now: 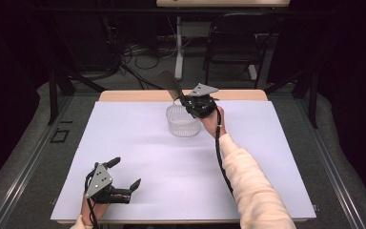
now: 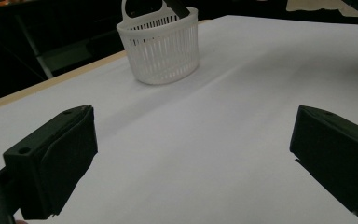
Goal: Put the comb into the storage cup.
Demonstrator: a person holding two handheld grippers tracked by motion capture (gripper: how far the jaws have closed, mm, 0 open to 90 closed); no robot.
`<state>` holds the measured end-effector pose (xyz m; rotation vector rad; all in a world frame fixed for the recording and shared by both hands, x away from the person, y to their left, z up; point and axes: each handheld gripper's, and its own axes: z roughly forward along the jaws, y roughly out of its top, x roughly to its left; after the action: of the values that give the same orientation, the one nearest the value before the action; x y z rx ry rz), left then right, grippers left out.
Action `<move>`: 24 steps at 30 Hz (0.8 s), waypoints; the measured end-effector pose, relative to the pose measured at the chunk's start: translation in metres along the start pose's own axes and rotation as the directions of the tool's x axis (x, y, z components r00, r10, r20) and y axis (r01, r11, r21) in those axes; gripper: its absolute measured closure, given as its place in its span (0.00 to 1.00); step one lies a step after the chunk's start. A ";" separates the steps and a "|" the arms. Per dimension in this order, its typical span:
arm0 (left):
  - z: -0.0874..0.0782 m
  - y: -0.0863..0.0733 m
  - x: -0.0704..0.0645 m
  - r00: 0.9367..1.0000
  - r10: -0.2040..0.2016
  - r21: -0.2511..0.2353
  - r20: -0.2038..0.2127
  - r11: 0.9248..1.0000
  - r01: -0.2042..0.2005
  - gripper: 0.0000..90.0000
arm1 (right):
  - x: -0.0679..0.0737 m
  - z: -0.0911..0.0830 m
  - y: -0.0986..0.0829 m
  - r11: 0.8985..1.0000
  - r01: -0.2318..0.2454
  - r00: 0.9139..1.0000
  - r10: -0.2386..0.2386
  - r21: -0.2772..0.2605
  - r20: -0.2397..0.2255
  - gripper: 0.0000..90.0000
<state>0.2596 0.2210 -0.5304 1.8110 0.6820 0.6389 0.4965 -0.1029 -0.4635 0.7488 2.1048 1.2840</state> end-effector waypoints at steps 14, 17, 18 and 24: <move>0.000 0.000 0.000 1.000 0.001 -0.001 -0.002 1.000 -0.001 0.01 | 0.000 0.003 -0.004 1.000 -0.003 1.000 0.003 0.023 -0.012 0.81; 0.000 0.000 0.000 1.000 0.001 -0.001 -0.002 1.000 -0.001 0.01 | 0.000 0.003 -0.005 0.999 -0.004 1.000 0.005 0.031 -0.014 0.81; 0.000 0.000 0.000 1.000 0.001 -0.002 -0.001 1.000 -0.001 0.01 | 0.000 0.003 -0.006 0.999 -0.003 1.000 0.004 0.032 -0.014 0.81; 0.000 0.000 0.000 1.000 0.002 -0.001 -0.002 1.000 -0.002 0.01 | 0.001 0.005 -0.008 0.999 0.005 1.000 -0.004 0.047 -0.019 0.81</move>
<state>0.2595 0.2212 -0.5302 1.8105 0.6813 0.6421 0.4981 -0.1028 -0.4724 0.7545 2.1570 1.2484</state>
